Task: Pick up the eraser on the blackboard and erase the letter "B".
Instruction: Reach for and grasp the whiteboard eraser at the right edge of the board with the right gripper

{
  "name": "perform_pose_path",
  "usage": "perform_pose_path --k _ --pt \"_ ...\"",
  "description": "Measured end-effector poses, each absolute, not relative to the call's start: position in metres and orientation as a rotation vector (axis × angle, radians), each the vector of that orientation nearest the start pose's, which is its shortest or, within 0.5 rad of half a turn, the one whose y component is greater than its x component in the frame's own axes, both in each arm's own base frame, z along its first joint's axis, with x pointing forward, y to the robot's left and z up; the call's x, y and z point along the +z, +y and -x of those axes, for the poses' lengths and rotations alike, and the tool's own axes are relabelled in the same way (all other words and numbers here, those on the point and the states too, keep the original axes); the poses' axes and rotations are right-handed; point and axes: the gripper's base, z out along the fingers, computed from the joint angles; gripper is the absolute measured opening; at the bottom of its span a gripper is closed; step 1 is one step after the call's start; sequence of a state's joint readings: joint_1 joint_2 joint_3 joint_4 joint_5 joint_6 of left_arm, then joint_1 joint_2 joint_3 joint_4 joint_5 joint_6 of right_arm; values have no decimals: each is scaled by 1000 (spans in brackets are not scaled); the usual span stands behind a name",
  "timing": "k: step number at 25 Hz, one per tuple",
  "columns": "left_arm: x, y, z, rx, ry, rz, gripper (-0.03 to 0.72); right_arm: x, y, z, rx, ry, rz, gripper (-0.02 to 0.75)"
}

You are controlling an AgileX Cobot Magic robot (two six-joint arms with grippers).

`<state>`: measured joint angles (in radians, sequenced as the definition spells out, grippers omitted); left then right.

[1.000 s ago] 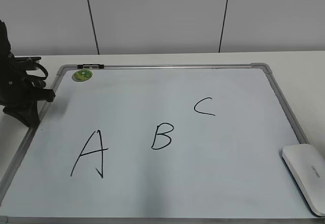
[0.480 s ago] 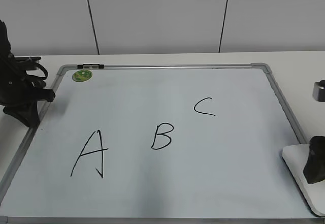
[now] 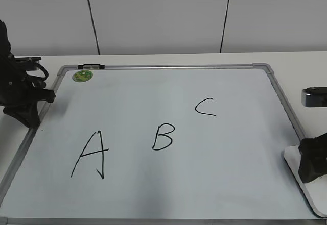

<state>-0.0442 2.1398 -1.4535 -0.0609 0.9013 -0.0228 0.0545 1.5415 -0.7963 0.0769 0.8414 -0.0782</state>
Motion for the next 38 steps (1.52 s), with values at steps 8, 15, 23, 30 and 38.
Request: perform_pose_path --k 8,15,23,30,38 --pt "126 -22 -410 -79 3072 23 22 172 25 -253 72 3066 164 670" --pt "126 -22 -410 -79 3072 23 22 172 26 -256 -79 3028 137 670" --pt "126 -22 -410 -79 3070 23 22 166 27 -258 -67 3031 112 669" --pt "126 -22 -410 -79 3070 23 22 157 30 -261 -40 3068 103 669" --pt "126 -22 -410 -79 3070 23 22 151 30 -262 -39 3088 113 655"
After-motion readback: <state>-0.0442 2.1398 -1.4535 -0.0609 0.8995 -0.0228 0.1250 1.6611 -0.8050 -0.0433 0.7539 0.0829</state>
